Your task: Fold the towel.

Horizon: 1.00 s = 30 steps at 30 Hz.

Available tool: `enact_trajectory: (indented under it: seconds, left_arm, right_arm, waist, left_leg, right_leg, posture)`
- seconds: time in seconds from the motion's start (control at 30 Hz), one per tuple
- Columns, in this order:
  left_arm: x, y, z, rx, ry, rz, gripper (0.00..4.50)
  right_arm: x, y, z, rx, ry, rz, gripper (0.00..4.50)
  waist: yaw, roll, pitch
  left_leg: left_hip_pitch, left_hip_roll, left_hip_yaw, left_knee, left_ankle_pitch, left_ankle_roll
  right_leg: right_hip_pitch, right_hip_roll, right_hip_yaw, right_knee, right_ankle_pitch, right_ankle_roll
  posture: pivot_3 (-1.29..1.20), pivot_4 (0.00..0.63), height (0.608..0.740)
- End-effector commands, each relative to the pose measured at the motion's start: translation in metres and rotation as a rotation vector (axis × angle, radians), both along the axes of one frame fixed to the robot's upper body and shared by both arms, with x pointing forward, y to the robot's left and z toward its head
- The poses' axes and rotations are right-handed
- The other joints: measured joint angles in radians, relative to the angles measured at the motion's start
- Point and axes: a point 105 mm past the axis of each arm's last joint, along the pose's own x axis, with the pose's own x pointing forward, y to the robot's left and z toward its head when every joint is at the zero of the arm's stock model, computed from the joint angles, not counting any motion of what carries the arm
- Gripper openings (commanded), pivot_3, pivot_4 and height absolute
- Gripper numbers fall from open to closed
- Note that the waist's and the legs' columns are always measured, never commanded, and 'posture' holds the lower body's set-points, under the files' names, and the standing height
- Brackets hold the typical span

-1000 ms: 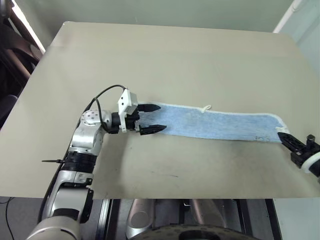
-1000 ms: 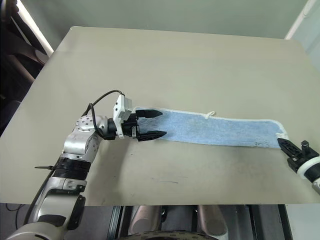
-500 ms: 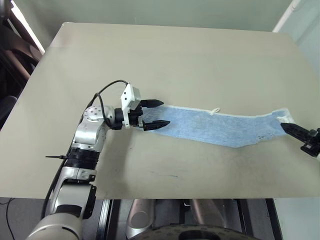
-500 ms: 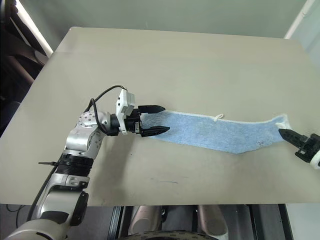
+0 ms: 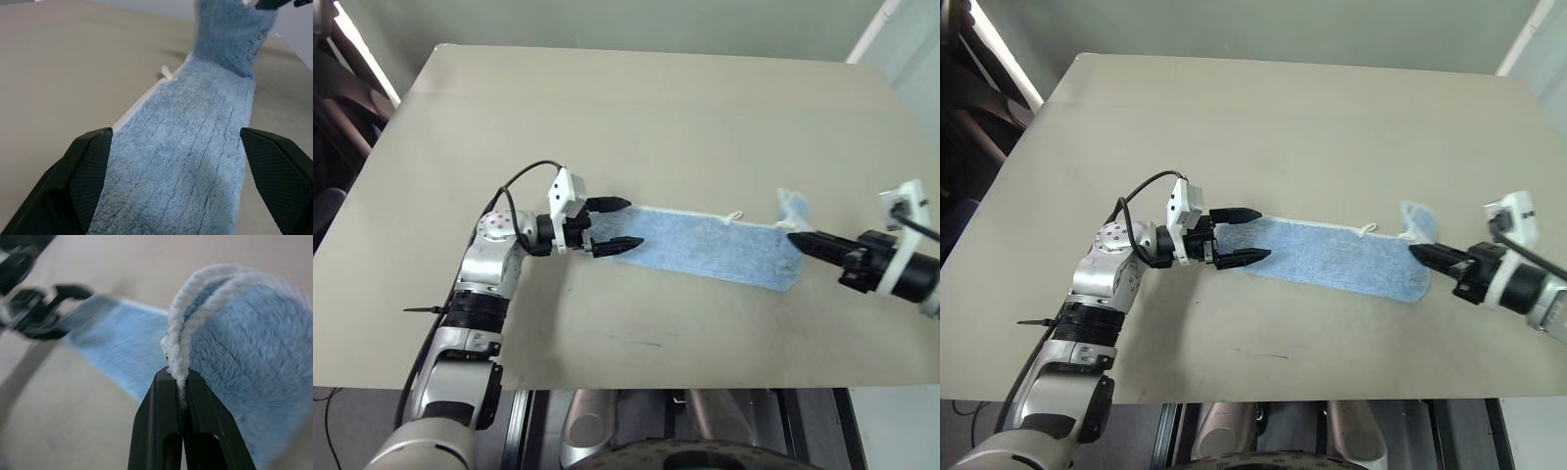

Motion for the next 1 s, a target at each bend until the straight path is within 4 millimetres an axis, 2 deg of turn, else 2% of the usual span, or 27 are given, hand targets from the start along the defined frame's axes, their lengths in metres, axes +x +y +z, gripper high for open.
enact_trajectory:
  seconds: [0.03, 0.2, 0.33, 0.53, 0.67, 1.0]
  left_arm:
    - [0.000, -0.002, 0.002, 0.000, -0.029, -0.011, 4.50]
    - [0.001, -0.002, -0.002, 0.005, -0.031, -0.015, 4.50]
    - [0.002, -0.002, -0.003, 0.006, -0.033, -0.014, 4.50]
    - [0.000, 0.001, -0.006, 0.011, -0.034, -0.013, 4.50]
    - [0.001, 0.001, -0.006, 0.014, -0.037, -0.012, 4.50]
    - [0.002, 0.000, 0.002, -0.004, -0.049, -0.021, 4.50]
  right_arm:
    - [0.000, 0.024, -0.002, -0.009, -0.012, 0.080, 0.06]
    - [0.007, 0.041, -0.019, -0.013, 0.014, 0.129, 0.06]
    - [0.018, 0.043, -0.035, -0.061, 0.032, 0.106, 0.06]
    - [0.026, 0.048, -0.037, -0.042, 0.016, 0.096, 0.06]
    - [0.028, 0.050, -0.036, -0.033, 0.009, 0.101, 1.04]
    - [0.012, 0.052, -0.018, 0.024, -0.042, 0.167, 4.49]
  waist:
    - [0.001, 0.000, 0.000]
    - [0.001, 0.000, 0.000]
    - [0.000, 0.000, 0.000]
    - [0.000, 0.000, 0.000]
    - [0.000, 0.000, 0.000]
    - [0.001, 0.000, 0.000]
  left_leg:
    - [0.000, 0.000, 0.000, 0.000, 0.000, 0.000]
    - [0.000, 0.000, 0.000, 0.000, 0.000, 0.000]
    - [0.000, 0.000, 0.000, 0.000, 0.000, 0.001]
    - [0.000, 0.000, 0.000, 0.000, 0.001, 0.001]
    - [0.000, 0.000, 0.000, 0.000, 0.001, 0.001]
    - [0.000, 0.000, 0.000, 0.000, 0.001, 0.000]
  right_leg:
    - [0.000, 0.000, 0.000, 0.000, 0.000, 0.001]
    - [0.000, 0.000, 0.000, 0.000, 0.005, 0.003]
    - [0.000, 0.000, 0.000, 0.000, 0.009, -0.003]
    - [-0.001, 0.000, 0.000, 0.001, 0.010, -0.004]
    - [0.000, 0.000, 0.000, 0.000, 0.010, -0.005]
    - [0.000, 0.000, 0.000, 0.001, 0.006, -0.011]
  posture:
    - [0.00, 0.150, 0.697]
    - [0.00, 0.150, 0.697]
    - [0.00, 0.150, 0.697]
    - [0.00, 0.150, 0.697]
    - [0.00, 0.150, 0.697]
    - [0.00, 0.150, 0.697]
